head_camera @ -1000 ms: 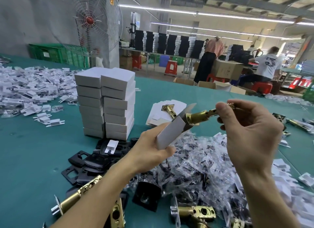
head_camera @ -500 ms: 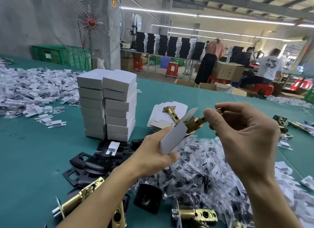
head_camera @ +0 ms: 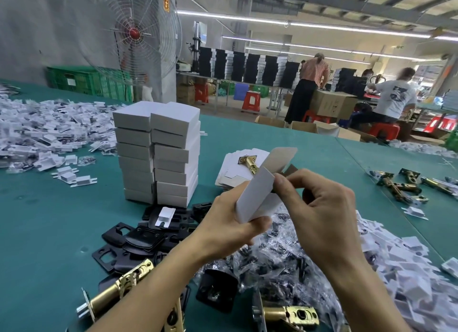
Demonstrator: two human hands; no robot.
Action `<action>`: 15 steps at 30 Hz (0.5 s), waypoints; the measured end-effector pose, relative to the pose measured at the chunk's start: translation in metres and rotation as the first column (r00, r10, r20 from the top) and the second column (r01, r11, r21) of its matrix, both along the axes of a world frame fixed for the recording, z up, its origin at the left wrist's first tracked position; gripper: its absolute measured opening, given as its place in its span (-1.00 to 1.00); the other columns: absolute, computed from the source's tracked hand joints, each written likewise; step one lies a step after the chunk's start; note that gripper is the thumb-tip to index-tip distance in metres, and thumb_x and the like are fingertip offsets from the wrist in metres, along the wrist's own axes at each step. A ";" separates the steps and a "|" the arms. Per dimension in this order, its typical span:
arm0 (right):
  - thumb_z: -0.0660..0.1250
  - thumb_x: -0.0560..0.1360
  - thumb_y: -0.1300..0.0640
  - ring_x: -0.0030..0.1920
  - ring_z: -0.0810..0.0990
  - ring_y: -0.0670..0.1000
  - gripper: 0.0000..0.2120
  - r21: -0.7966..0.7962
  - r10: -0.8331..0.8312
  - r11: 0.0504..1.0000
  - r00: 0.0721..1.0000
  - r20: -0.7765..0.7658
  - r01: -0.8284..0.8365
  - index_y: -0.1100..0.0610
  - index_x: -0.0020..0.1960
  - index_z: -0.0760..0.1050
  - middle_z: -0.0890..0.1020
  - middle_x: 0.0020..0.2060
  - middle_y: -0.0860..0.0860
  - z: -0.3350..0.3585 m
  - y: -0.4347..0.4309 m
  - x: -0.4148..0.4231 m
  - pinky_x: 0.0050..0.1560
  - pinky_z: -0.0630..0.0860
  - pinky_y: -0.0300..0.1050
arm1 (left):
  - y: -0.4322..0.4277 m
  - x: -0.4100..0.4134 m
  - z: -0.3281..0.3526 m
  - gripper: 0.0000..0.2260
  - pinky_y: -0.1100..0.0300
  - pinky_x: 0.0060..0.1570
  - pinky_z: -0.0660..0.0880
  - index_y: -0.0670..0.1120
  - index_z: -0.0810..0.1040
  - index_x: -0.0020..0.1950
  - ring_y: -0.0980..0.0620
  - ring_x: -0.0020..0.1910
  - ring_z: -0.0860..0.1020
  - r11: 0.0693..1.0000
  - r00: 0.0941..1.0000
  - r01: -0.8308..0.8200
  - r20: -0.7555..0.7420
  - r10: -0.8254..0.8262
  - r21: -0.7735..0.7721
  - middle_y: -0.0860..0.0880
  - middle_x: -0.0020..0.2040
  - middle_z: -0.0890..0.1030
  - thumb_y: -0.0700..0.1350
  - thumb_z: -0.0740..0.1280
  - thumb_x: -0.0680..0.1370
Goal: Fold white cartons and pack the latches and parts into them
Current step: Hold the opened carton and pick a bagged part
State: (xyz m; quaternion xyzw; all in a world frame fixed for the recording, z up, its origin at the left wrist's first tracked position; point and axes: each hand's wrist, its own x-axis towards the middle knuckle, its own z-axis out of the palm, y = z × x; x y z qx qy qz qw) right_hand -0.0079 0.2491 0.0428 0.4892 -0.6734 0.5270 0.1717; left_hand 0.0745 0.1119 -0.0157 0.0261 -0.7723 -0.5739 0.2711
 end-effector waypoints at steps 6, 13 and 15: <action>0.37 0.51 -0.05 0.01 0.48 -0.27 -0.67 0.024 -0.071 0.997 0.997 0.025 0.070 -0.17 0.26 0.49 0.43 0.06 -0.30 -0.002 0.001 -0.009 -0.08 0.40 -0.47 | -0.003 0.006 0.010 -0.61 0.05 -0.44 0.58 -0.11 0.58 0.17 -0.03 -0.19 0.65 0.970 0.997 -0.040 -0.057 0.055 0.239 -0.06 -0.08 0.61 -0.07 0.51 0.38; 0.38 0.55 0.23 -0.02 0.71 -0.04 -0.59 -0.090 0.279 0.960 0.905 0.321 -0.264 -0.18 0.27 0.51 0.69 0.04 -0.13 -0.009 -0.003 -0.007 -0.06 0.67 -0.09 | 0.000 0.014 0.016 -0.58 0.19 -0.53 0.48 -0.04 0.64 0.10 -0.07 -0.19 0.66 0.924 0.998 0.045 -0.055 -0.026 0.380 -0.12 -0.08 0.67 0.10 0.50 0.30; 0.37 0.55 0.26 -0.03 0.72 -0.02 -0.55 -0.119 0.322 0.947 0.885 0.335 -0.299 -0.22 0.27 0.48 0.68 0.05 -0.15 -0.011 -0.003 -0.007 -0.08 0.66 -0.15 | -0.001 0.015 0.016 -0.61 0.20 -0.53 0.47 -0.02 0.65 0.08 -0.10 -0.19 0.66 0.914 0.998 0.058 -0.045 -0.043 0.403 -0.17 -0.05 0.67 0.10 0.50 0.31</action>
